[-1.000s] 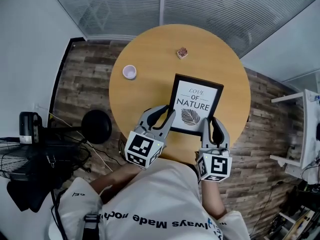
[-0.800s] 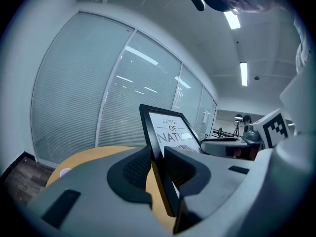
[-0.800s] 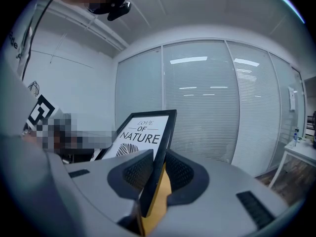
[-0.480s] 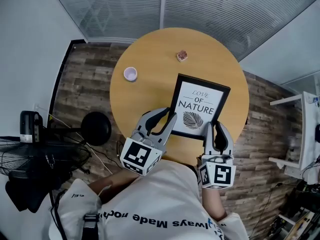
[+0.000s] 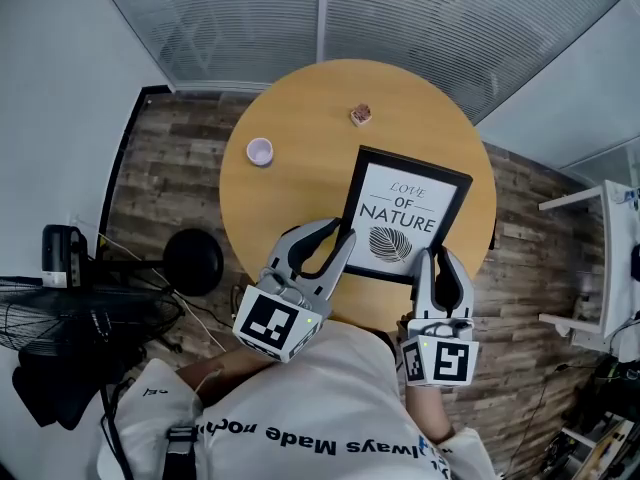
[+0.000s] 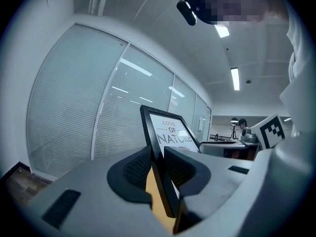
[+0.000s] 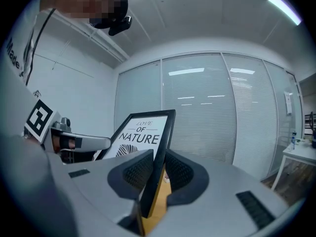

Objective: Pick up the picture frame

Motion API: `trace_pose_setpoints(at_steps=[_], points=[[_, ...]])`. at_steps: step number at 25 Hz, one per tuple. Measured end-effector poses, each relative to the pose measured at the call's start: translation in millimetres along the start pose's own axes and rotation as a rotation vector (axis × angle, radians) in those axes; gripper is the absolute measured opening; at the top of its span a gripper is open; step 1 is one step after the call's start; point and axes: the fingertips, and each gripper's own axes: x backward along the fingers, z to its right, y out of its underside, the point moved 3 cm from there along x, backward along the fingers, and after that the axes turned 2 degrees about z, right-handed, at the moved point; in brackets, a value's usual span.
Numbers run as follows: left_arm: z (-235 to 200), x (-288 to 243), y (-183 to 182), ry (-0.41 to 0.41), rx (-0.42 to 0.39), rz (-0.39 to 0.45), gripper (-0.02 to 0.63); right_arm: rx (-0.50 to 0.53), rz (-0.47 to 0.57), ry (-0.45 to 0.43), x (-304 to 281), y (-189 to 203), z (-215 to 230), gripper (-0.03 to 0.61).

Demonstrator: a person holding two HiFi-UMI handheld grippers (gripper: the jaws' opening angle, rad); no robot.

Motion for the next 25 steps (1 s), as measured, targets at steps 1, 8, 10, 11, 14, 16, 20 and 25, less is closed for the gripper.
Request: trace_pose_setpoints(at_steps=[1,8,10,11,14,16,20,25], points=[[0.5,0.7,-1.4,0.002,-0.001,0.002,0.097,0.0,0.004,0.002,1.0,-2.2,-0.4,0.092],[-1.6,1.5,-6.6,0.004,-0.005,0.014,0.097,0.001,0.02,0.009,0.1,-8.2,-2.5,0.091],[0.9,1.8,-5.7,0.002,-0.005,0.015,0.097,0.001,0.02,0.008,2.4,-7.3,-1.2,0.091],[2.0,1.7,-5.3,0.002,-0.005,0.016,0.097,0.001,0.02,0.007,3.3,-7.1,-0.5,0.091],[-0.2,2.0,-5.3,0.0,-0.003,0.018,0.097,0.001,0.02,0.006,1.4,-7.0,-1.8,0.091],[-2.7,1.9,-5.4,-0.001,0.0,0.018,0.097,0.0,0.019,0.005,-0.7,-7.0,-3.1,0.091],[-2.9,1.2,-5.2,-0.004,0.003,0.015,0.097,0.0,0.019,0.003,-1.9,-7.5,-2.3,0.091],[-4.2,1.4,-5.2,-0.005,0.007,0.015,0.097,-0.001,0.02,0.002,-2.4,-7.4,-3.4,0.091]])
